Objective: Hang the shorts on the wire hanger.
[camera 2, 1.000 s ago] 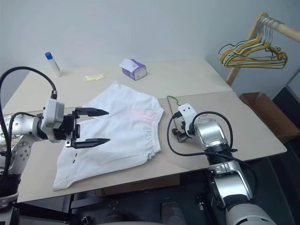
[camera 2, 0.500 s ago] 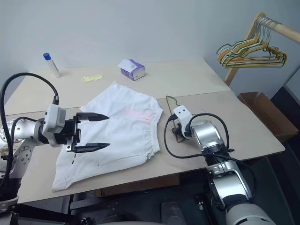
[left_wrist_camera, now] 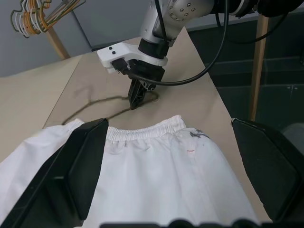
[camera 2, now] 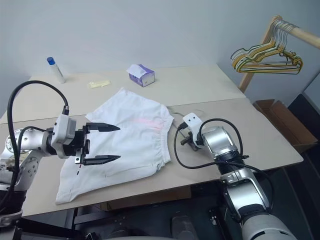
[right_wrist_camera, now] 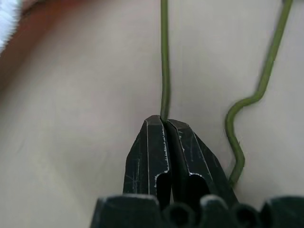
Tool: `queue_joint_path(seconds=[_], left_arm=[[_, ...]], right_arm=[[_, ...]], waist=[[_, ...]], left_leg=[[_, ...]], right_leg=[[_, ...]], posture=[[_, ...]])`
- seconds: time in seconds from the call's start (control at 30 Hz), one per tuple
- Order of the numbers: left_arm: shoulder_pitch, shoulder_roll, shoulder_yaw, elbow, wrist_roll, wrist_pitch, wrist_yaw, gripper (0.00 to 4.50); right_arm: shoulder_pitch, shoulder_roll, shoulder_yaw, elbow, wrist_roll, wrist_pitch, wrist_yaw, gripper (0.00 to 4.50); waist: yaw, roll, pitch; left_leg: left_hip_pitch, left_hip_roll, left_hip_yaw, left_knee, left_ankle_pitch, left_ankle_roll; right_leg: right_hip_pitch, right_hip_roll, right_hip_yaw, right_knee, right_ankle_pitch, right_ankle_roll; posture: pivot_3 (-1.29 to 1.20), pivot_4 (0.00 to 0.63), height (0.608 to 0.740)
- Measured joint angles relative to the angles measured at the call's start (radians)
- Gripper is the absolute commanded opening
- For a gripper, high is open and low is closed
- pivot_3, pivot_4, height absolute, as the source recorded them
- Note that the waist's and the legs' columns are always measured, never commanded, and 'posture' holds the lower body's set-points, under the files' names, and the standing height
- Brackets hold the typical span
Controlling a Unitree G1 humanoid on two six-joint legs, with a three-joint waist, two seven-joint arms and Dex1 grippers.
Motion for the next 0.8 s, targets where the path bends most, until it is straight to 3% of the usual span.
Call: queue_joint_path(seconds=[0.17,0.3,0.43,0.67,0.8], left_arm=[[-0.022,-0.03,-0.001,0.005,0.001,0.014,0.055,4.5],[-0.096,-0.095,-0.015,0.041,0.014,0.164,0.225,4.5],[-0.16,-0.246,-0.012,0.083,-0.051,0.388,0.423,4.5],[-0.294,-0.566,0.121,0.216,-0.355,0.718,0.725,4.5],[-0.346,-0.622,0.192,0.294,-0.431,0.757,0.82,4.5]], right_arm=[[0.033,-0.003,-0.032,-0.036,-0.001,0.0,-0.037,0.03],[0.102,-0.005,-0.126,-0.109,0.0,0.008,-0.125,0.03],[0.165,-0.022,-0.209,-0.236,0.0,0.04,-0.194,0.03],[0.26,-0.031,-0.229,-0.657,0.026,-0.078,-0.212,0.03],[0.319,-0.006,-0.211,-0.787,0.065,-0.2,-0.179,0.03]], waist=[[0.011,0.0,-0.003],[0.031,0.003,-0.002],[0.034,0.005,0.0],[0.004,0.006,0.0],[-0.01,0.006,0.0]], left_leg=[[0.001,0.0,-0.001,0.0,0.0,0.0],[0.001,-0.002,-0.003,0.0,0.0,0.0],[-0.006,-0.003,-0.004,0.0,0.0,0.0],[-0.004,-0.003,-0.005,0.0,0.0,0.0],[-0.002,-0.005,-0.007,0.0,0.0,0.0]], right_leg=[[0.003,0.0,-0.001,-0.001,0.0,0.0],[0.005,0.0,-0.001,-0.002,0.0,0.002],[-0.002,-0.001,0.001,-0.002,0.0,0.003],[-0.002,0.0,0.001,-0.001,0.0,0.003],[0.001,0.0,0.001,-0.001,0.0,0.003]], posture=[[-0.11,0.0,0.74],[-0.13,0.0,0.74],[-0.14,0.0,0.74],[-0.17,0.0,0.74],[-0.19,0.0,0.74]])
